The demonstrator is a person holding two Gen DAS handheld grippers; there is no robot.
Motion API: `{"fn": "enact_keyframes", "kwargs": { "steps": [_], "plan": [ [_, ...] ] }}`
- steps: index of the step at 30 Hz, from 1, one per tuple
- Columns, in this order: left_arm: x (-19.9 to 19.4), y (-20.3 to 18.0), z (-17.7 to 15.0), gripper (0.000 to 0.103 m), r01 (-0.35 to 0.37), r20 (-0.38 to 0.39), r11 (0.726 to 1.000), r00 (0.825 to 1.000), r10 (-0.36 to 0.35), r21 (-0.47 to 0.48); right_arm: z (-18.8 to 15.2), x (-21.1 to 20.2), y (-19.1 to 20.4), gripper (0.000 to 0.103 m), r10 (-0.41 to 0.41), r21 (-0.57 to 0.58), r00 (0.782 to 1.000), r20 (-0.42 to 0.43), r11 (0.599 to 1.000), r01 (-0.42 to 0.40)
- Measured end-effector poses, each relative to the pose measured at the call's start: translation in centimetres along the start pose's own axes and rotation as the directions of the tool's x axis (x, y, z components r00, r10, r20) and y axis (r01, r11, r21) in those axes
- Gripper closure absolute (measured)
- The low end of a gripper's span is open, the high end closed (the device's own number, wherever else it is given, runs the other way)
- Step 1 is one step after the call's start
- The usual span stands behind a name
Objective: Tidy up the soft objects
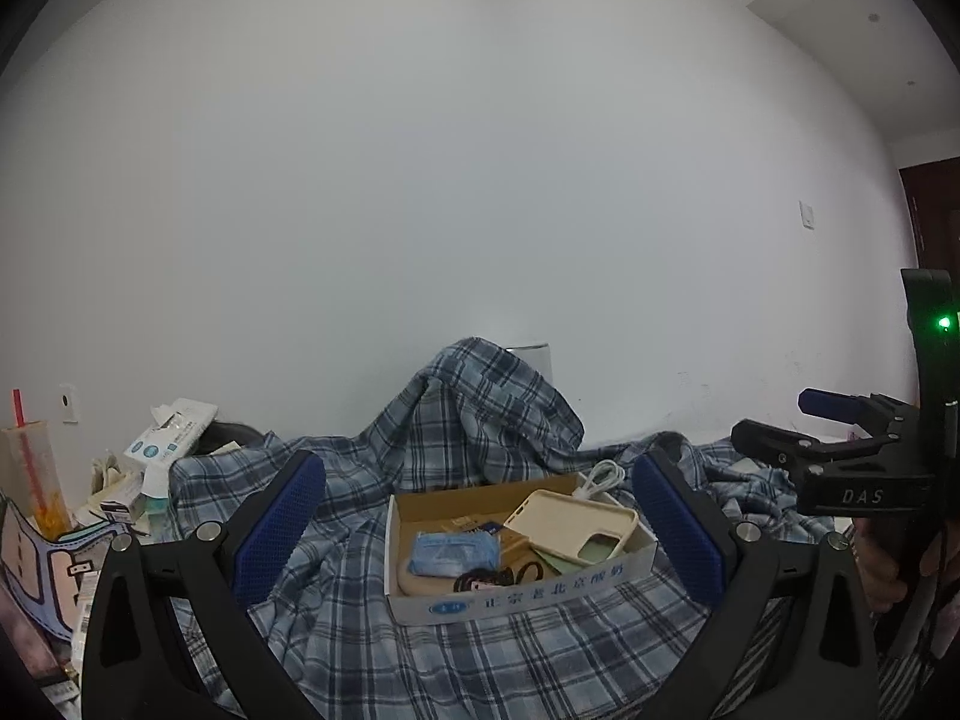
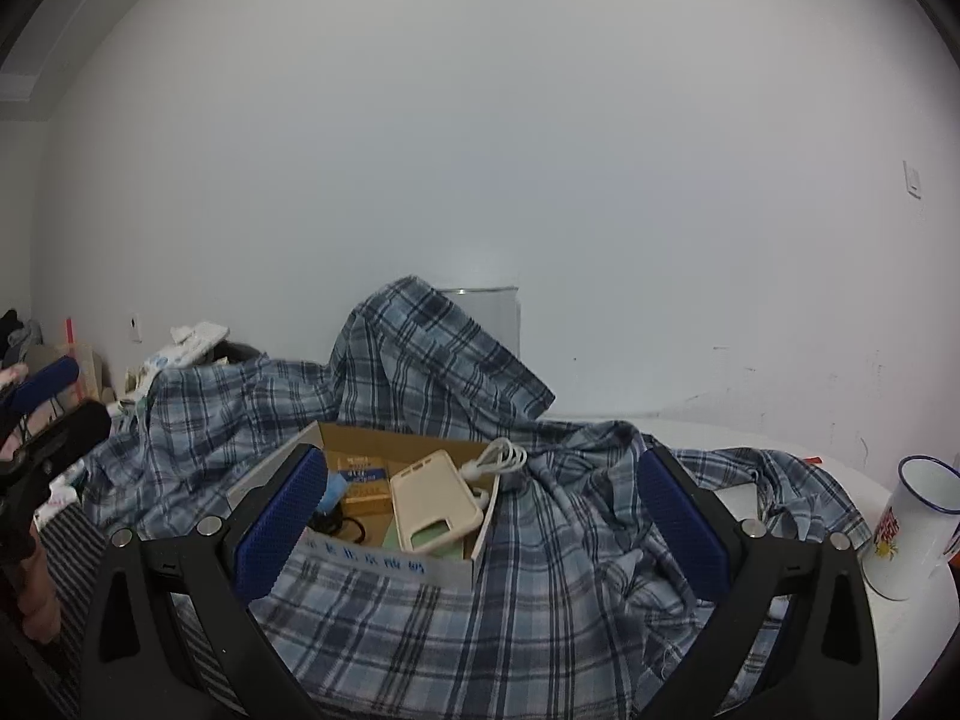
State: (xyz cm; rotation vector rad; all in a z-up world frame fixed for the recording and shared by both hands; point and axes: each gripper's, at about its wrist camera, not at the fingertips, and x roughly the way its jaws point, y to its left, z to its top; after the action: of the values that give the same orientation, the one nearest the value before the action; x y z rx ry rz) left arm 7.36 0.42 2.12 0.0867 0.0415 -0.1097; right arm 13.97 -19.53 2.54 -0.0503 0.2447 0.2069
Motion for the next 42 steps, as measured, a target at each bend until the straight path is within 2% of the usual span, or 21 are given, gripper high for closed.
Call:
{"fn": "enact_keyframes", "kwargs": {
  "steps": [3,10,21,42],
  "plan": [
    [0.1,-0.1,-0.8,0.0,-0.03,0.01,0.999,1.0,0.03,0.032,-0.9,0.4,0.1,0.0,0.009,-0.03,1.0,-0.014,0.999,-0.009],
    [0.8,1.0,-1.2,0.0,-0.026,-0.029,0.999,0.999,0.026,-0.02,-1.1,0.1,-0.1,0.0,0.01,-0.019,1.0,-0.008,1.0,-0.01],
    [0.5,0.7,-1.2,0.0,-0.037,-0.017,0.999,0.999,0.037,0.0,-0.9,0.2,0.4,0.0,0.006,-0.049,1.0,-0.02,0.999,-0.007],
    [0.4,1.3,-1.1,0.0,-0.053,-0.018,0.998,0.998,0.052,-0.031,-1.1,0.5,0.1,0.0,-0.014,-0.033,0.999,-0.03,0.999,0.013]
  ]
}}
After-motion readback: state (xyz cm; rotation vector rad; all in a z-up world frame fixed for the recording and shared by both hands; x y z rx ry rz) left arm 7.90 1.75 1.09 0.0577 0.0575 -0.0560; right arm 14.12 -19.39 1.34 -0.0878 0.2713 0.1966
